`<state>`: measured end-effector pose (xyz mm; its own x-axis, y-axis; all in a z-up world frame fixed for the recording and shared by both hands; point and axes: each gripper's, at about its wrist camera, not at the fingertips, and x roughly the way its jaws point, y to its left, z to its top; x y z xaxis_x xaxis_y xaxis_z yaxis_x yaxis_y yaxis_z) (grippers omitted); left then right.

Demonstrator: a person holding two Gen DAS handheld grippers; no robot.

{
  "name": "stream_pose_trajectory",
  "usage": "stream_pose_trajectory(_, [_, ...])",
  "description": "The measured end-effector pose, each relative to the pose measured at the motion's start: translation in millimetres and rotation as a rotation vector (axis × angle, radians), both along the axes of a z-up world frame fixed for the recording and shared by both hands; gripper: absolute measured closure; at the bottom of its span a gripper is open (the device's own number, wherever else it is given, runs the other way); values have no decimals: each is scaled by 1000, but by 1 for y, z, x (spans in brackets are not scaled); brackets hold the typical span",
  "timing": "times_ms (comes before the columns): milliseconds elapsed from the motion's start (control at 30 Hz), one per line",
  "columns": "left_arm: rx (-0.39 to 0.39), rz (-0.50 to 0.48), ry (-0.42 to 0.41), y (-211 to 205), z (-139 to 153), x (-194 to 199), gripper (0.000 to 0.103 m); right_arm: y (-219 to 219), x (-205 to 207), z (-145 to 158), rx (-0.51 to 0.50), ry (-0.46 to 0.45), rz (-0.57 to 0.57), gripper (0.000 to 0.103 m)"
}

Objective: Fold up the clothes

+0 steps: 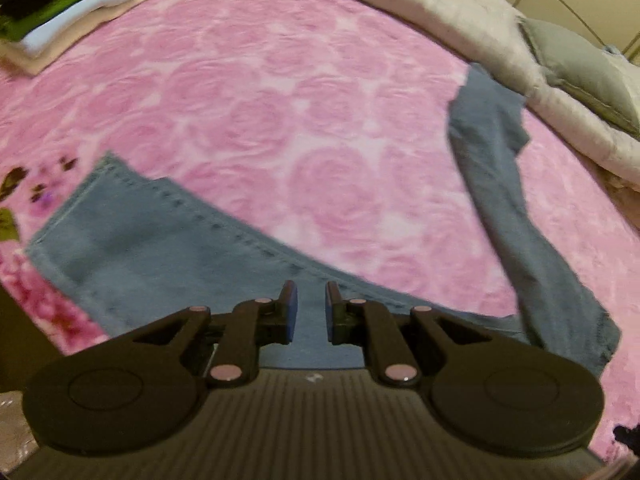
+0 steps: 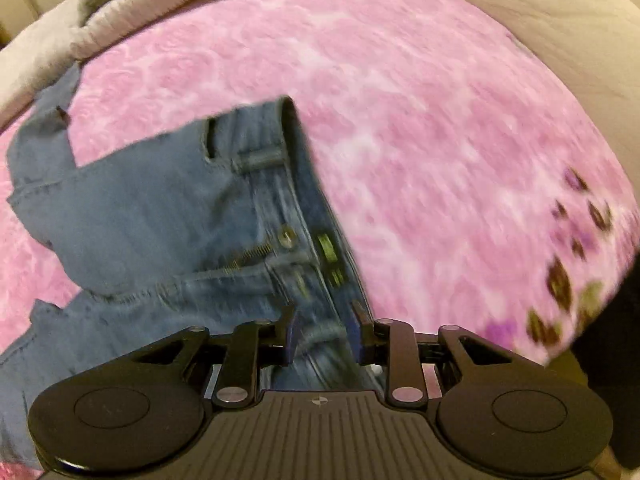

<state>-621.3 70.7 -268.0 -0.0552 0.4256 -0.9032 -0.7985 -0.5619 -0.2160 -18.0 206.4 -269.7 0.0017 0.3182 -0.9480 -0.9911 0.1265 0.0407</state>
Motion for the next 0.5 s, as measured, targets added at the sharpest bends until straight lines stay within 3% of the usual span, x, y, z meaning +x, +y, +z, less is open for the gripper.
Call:
stream_pose_trajectory(200, [30,-81,-13,54,-1,17,93,36,-19,-8,14,-12,102,74])
stream_pose_trajectory(367, [33,-154,-43,107,-17,17,93,70,-27,-25,7,35,20,74])
stream_pose_trajectory(500, [26,-216,-70,155,-36,9,87,94,-33,-33,21,170,-89,74])
